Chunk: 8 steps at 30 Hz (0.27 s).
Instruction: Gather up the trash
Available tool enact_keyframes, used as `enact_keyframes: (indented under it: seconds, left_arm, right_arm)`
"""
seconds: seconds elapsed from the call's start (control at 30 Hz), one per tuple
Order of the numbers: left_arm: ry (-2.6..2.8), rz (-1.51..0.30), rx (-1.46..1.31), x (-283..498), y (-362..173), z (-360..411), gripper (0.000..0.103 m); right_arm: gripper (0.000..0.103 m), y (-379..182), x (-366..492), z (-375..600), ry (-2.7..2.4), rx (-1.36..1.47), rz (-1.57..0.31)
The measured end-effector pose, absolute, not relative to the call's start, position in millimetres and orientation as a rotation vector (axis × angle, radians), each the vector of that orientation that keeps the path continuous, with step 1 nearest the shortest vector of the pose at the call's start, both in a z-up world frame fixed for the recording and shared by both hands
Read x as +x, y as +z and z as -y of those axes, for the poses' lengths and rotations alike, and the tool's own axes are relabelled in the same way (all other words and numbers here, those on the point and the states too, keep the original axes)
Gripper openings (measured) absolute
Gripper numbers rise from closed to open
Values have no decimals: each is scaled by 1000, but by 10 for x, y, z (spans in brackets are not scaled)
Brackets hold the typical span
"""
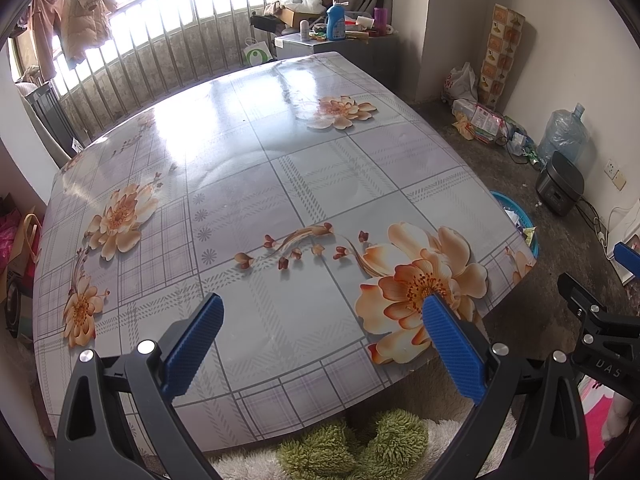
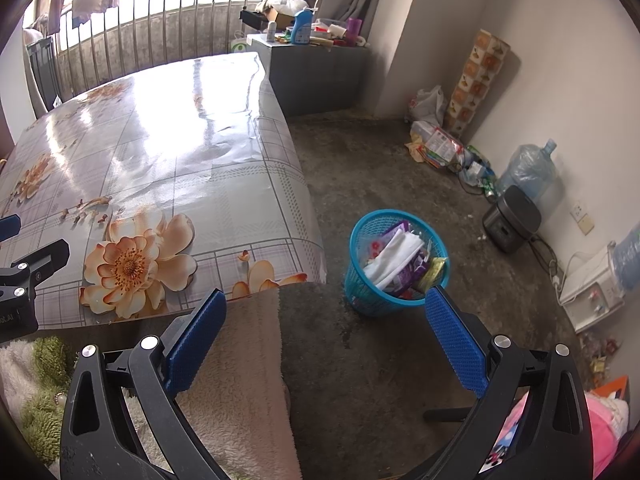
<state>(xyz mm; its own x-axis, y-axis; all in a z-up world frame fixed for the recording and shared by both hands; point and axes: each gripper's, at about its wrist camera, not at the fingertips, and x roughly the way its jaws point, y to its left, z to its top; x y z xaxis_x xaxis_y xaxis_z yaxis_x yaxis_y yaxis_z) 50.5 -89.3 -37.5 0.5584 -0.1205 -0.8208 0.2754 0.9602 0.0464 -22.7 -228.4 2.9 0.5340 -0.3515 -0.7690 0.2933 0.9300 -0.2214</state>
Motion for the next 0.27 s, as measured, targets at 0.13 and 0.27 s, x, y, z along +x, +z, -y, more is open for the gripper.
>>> enact_keyframes:
  seconds: [0.13, 0.27]
  left_arm:
    - [-235, -956, 175, 486, -409, 851, 98]
    - [-239, -960, 177, 462, -434, 837, 98]
  right_arm:
    - [95, 25, -229, 2284, -385, -68, -931]
    - [95, 25, -230, 2283, -385, -67, -931]
